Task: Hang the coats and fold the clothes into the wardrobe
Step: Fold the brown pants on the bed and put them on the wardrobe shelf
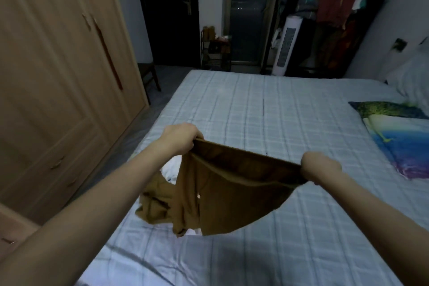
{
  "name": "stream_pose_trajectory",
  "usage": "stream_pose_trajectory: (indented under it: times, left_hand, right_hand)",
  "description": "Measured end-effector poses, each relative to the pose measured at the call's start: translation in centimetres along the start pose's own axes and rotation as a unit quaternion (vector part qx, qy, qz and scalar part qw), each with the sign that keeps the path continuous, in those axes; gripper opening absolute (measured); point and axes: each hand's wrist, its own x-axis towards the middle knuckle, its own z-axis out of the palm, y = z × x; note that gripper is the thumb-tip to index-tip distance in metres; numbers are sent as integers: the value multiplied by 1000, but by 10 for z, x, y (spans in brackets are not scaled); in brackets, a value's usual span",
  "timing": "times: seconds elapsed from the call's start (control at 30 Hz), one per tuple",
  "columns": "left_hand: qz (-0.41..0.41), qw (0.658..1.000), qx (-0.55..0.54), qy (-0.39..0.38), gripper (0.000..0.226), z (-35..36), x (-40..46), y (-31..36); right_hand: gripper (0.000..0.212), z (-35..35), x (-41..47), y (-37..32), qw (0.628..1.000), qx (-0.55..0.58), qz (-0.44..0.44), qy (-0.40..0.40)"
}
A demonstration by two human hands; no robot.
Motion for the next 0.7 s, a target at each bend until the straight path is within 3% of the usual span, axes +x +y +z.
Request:
stream_pose_trajectory:
  times: [0.1,0.17,0.27,0.33,0.37,0.47,0.53,0.6,0.63,0.7]
  left_hand:
    - [-6,999,17,34,48,-26,19,15]
    - [-11,998,18,59,45,-47,36,25]
    - [-37,996,0,80,43,-80,63,50]
    - [-69,988,-130,57,40,-102,79,76]
    - [-86,964,-248,32,37,-111,84,90]
    - [-101,832,-545,-3,34,-132,98,130]
    - [-105,775,-622,36,33,-142,113,148]
    - [-82,762,-641,42,23,-153,127,164]
    - [-54,775,-628,28,20,-160,133,169]
    - [13,859,-511,-1,27,-174,144,174]
  right_hand:
    - [6,-31,22,29,985,106,-19,138]
    - [12,-52,32,46,954,247,-23,167]
    - [23,-88,43,62,849,515,1,117]
    - [27,-113,49,74,767,638,11,72]
    - [28,-123,53,82,734,676,15,61]
    - [28,-149,61,111,682,730,-1,44]
    - [31,-163,63,132,703,707,-32,64]
    - [32,-178,68,158,767,629,-39,122]
    - [31,-187,72,172,801,580,-38,144]
    - [36,-205,70,197,872,457,-43,168]
